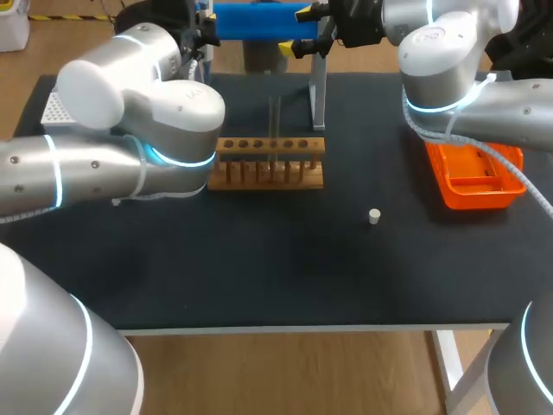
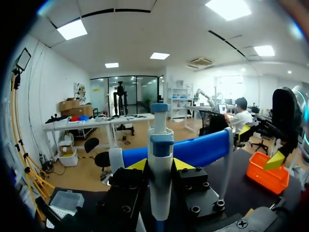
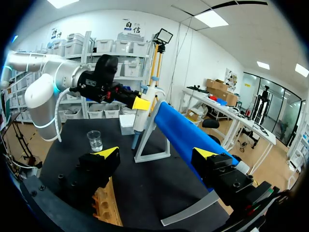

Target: Invert the test tube, pick up the pipette, mount the tip to pipette, aspirate from beaker and dispense into the tube, eject the tip, return the pipette, and cap with the stopper.

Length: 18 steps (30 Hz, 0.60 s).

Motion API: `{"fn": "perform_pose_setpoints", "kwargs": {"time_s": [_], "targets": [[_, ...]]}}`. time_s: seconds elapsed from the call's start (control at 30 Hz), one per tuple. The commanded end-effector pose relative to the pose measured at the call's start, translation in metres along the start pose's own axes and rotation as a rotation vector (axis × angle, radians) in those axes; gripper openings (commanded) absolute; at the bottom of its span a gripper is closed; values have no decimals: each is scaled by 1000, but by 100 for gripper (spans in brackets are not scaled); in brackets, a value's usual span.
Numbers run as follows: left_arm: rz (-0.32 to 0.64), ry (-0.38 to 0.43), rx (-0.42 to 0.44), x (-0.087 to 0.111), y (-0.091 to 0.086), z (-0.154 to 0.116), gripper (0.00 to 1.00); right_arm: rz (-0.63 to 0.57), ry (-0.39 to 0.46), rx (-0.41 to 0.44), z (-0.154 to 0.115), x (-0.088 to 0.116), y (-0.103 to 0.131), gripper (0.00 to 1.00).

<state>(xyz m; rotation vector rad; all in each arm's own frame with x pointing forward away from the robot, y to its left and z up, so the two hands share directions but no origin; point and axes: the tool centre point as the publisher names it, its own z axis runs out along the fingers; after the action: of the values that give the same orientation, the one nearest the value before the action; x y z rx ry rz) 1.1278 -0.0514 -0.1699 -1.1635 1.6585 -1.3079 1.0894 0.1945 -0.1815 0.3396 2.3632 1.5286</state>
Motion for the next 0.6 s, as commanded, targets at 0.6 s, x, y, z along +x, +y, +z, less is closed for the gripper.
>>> {"fn": "perform_pose_setpoints", "kwargs": {"time_s": [0.6], "targets": [[-20,-105,-25,-3,6,12,0,1,3,3,-1,-1,0,100]]}}
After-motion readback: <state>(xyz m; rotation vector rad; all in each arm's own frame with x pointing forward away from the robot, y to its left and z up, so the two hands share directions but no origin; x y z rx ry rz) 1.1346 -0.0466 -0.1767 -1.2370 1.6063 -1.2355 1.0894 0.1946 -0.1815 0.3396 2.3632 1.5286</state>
